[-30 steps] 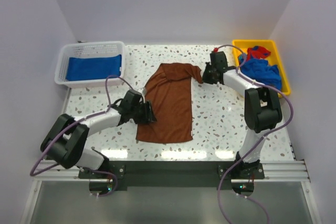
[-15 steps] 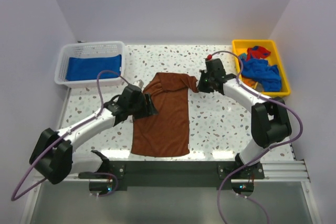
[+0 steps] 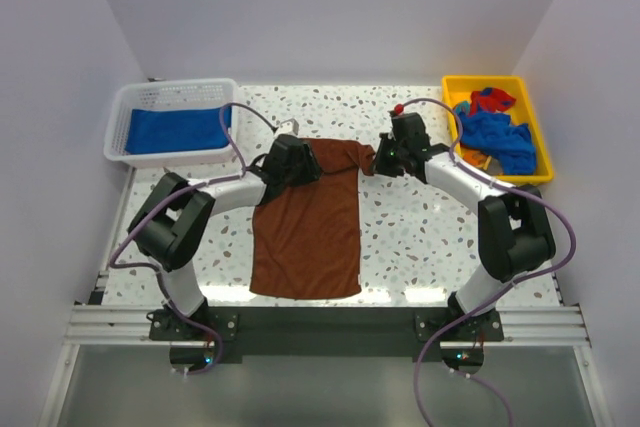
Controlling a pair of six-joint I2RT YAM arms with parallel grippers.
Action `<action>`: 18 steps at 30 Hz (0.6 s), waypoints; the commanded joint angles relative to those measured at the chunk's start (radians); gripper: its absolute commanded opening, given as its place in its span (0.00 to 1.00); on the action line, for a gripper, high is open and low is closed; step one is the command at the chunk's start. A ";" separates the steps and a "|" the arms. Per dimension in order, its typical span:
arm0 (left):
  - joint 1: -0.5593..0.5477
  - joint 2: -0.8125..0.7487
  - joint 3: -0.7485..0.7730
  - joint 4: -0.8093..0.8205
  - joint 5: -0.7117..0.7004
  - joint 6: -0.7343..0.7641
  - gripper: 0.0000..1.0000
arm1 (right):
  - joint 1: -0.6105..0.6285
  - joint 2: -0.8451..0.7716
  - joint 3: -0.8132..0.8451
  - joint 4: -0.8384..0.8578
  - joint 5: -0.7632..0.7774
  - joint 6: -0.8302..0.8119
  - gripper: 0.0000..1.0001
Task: Fold and stack the towels
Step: Fold the towel
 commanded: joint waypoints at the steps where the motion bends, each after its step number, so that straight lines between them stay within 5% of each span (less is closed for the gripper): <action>1: 0.000 0.057 0.068 0.116 -0.079 0.032 0.50 | -0.001 -0.007 -0.004 0.054 -0.024 0.014 0.00; 18: 0.000 0.165 0.096 0.135 -0.097 0.012 0.49 | -0.001 0.006 -0.027 0.081 -0.032 0.021 0.00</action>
